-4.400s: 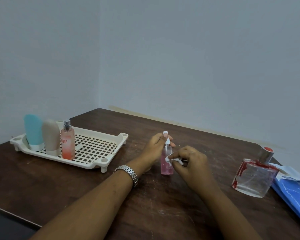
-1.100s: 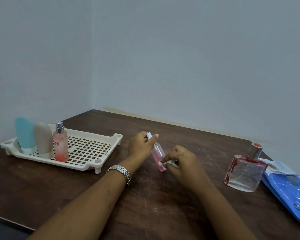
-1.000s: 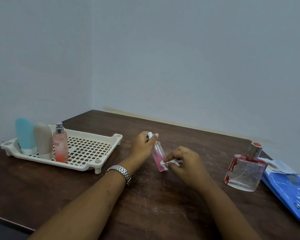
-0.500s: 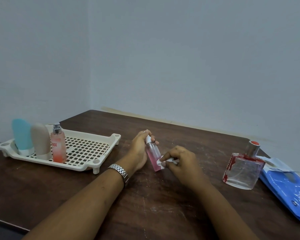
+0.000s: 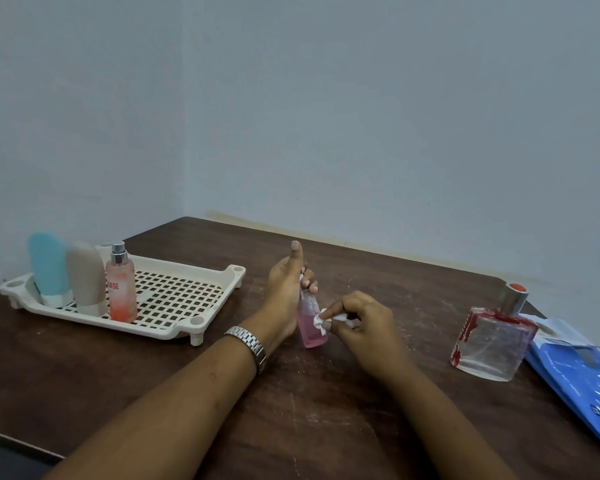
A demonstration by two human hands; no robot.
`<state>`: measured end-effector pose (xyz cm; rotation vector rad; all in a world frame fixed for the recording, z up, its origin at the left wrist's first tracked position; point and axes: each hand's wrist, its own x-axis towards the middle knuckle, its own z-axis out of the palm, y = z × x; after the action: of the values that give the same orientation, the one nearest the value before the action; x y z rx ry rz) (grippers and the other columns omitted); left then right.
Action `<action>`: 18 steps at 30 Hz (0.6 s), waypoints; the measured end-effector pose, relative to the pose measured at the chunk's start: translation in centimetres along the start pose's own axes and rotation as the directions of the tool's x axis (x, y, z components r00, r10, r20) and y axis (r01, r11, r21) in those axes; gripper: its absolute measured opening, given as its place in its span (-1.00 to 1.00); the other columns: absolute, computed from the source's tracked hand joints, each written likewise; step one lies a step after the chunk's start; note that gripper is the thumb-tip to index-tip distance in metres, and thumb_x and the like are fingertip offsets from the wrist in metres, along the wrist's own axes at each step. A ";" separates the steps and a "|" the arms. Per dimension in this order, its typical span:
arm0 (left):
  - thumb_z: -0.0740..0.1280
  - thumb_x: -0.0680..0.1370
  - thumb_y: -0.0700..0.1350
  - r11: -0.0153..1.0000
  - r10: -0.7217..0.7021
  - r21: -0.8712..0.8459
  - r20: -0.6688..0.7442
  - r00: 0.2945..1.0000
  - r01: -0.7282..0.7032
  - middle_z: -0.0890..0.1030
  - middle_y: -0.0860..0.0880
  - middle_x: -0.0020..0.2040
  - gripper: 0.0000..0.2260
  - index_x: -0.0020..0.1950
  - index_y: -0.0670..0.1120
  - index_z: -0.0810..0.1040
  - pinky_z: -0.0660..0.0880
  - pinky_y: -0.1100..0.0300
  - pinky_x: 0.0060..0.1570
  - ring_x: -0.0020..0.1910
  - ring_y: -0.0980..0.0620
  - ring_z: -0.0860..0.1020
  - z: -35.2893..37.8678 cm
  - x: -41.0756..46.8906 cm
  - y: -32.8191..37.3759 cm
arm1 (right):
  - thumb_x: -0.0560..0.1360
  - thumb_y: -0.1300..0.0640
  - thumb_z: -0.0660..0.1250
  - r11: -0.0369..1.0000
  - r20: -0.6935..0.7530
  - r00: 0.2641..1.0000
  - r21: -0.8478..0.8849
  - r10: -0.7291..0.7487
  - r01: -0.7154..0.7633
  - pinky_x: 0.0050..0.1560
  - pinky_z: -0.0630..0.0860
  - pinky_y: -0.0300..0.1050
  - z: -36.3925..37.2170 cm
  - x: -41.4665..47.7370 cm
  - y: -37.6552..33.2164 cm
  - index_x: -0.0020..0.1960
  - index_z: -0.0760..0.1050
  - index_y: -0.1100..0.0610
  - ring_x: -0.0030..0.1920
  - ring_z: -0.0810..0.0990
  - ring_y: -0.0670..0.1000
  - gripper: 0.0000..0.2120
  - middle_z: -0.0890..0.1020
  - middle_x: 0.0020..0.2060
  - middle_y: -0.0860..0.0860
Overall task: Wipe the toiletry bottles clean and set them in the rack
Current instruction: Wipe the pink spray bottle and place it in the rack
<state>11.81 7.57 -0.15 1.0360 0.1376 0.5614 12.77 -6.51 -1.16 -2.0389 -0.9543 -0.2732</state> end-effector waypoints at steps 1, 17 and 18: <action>0.21 0.55 0.18 1.000 0.020 0.018 0.004 1.000 -0.020 0.33 0.03 -0.53 -0.62 -0.29 -0.08 0.31 0.36 0.28 -0.47 -0.53 0.10 0.34 0.1 0.0 -0.1 | 0.37 0.25 0.47 1.000 -0.026 1.000 0.012 -0.010 0.010 -0.23 0.40 -0.41 0.2 0.0 -0.1 -0.26 0.57 -0.09 -0.18 0.50 -0.17 -0.76 0.56 -0.20 -0.08; 0.07 0.61 0.15 0.928 0.217 0.301 0.043 0.975 -0.219 0.49 -0.07 -0.52 -0.55 -0.32 -0.12 0.37 0.39 0.20 -0.31 -0.54 0.10 0.46 0.1 -0.4 -0.3 | 0.37 0.27 0.46 0.993 -0.049 0.992 -0.025 -0.114 0.113 -0.24 0.38 -0.49 0.3 -0.2 -1.1 -0.20 0.63 0.06 -0.18 0.51 -0.18 -0.88 0.52 -0.21 -0.12; 0.07 0.61 0.16 0.928 0.216 0.302 0.038 0.976 -0.217 0.49 -0.08 -0.52 -0.56 -0.32 -0.12 0.37 0.40 0.20 -0.33 -0.53 0.08 0.46 0.2 -0.4 -0.3 | 0.36 0.28 0.47 0.990 -0.035 0.989 -0.029 -0.142 0.141 -0.24 0.38 -0.49 0.3 -0.2 -1.1 -0.20 0.64 0.06 -0.16 0.51 -0.20 -0.87 0.52 -0.22 -0.13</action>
<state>11.65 7.12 -0.41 1.3638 0.1086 0.7551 11.76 -6.02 -0.78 -1.9865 -1.0792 -0.4002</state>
